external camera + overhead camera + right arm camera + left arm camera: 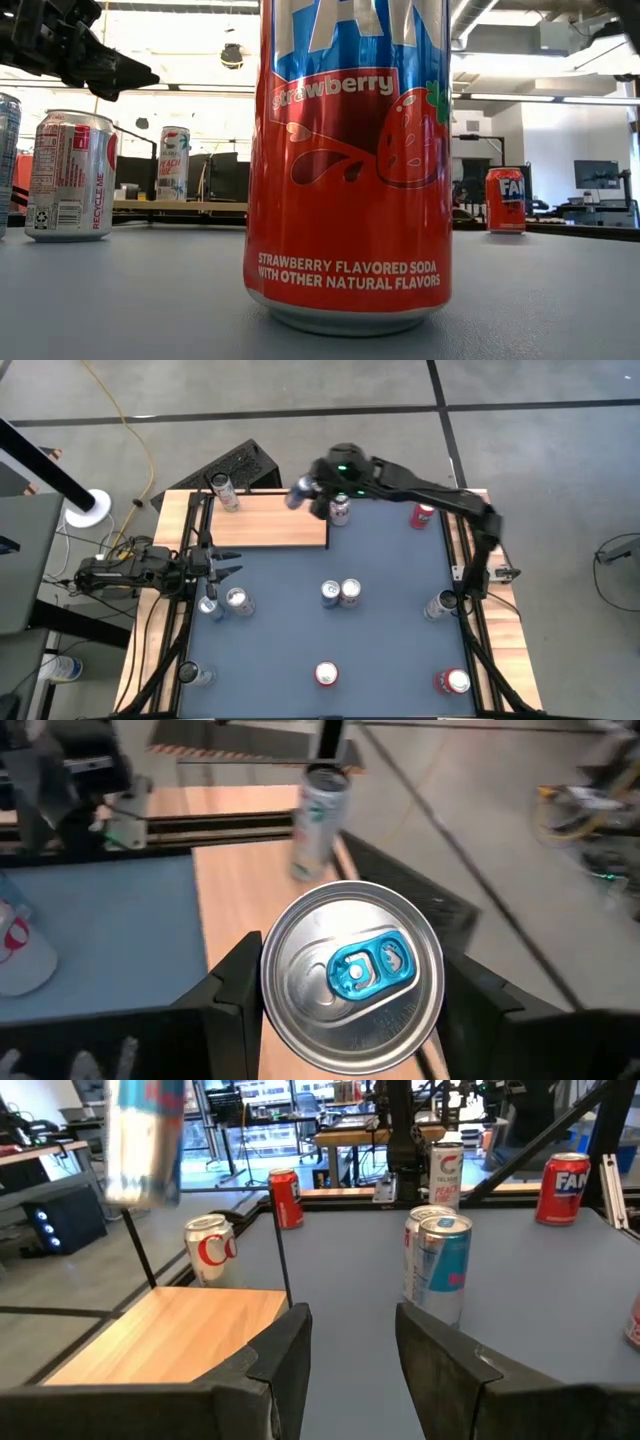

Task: Place canned beverage on shelf
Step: Put the top right blue soda can on the shelf

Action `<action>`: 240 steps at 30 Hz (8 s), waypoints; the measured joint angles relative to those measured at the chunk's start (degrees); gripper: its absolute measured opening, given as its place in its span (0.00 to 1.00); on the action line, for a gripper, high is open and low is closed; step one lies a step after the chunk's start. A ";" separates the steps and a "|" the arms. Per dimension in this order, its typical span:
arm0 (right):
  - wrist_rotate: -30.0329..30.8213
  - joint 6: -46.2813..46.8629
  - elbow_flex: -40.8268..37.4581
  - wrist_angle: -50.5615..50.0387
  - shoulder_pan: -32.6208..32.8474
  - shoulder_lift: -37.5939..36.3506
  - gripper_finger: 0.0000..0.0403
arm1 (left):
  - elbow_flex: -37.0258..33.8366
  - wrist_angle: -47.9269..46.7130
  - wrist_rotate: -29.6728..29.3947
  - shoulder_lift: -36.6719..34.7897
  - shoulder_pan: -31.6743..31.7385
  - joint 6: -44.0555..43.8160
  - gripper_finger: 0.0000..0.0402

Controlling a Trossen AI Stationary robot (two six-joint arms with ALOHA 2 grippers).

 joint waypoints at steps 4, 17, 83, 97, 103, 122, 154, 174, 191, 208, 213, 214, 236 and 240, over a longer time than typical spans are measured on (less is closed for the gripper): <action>-3.42 -1.22 11.30 -5.31 -0.73 9.92 0.49 | 0.00 -0.24 0.28 0.00 0.00 -0.33 0.34; -9.29 -5.35 20.66 -12.87 -2.14 22.82 0.49 | 0.00 -0.62 0.38 0.04 0.00 -0.33 0.34; -11.07 -7.57 15.70 -27.85 -0.02 14.75 0.27 | -0.02 -1.34 3.14 0.06 -0.01 -0.97 0.34; -6.75 -5.70 15.63 -28.26 0.90 14.75 0.01 | -0.02 -1.29 3.12 0.06 -0.02 -0.90 0.34; -7.00 -7.40 15.63 -30.51 1.86 14.79 0.00 | -0.02 -1.31 3.09 0.06 -0.02 -1.48 0.34; -9.91 -6.91 13.50 -27.71 2.46 12.44 0.00 | -0.02 -1.38 5.49 0.06 -0.02 -2.19 0.34; -4.35 -8.59 8.22 -25.17 -2.34 8.67 0.00 | -1.85 26.21 -9.55 20.83 1.30 -0.96 0.34; -13.28 -16.62 8.29 -34.12 -10.49 1.18 0.00 | 30.79 24.97 22.20 68.03 31.25 -4.03 0.69; -18.29 -20.65 8.29 -36.70 -14.54 1.17 0.00 | 35.74 27.79 15.62 83.55 33.86 -1.77 0.92; -18.86 -20.58 8.29 -37.83 -14.58 1.15 0.00 | 35.56 22.80 15.35 84.17 32.50 -2.24 0.92; -18.91 -20.61 8.27 -40.29 -10.82 1.15 0.00 | 35.58 20.74 18.22 82.72 30.03 -0.28 0.92; -18.83 -20.78 8.27 -40.72 -10.04 1.15 0.00 | 35.85 18.91 19.62 81.80 29.36 0.46 0.92; -17.87 -19.05 8.25 -42.71 -0.74 -1.12 0.00 | 37.24 -12.40 28.48 77.66 -0.98 5.64 0.76; -17.88 -17.96 8.25 -42.28 -0.20 -1.21 0.00 | 37.33 -12.61 28.26 80.60 -2.93 5.63 0.76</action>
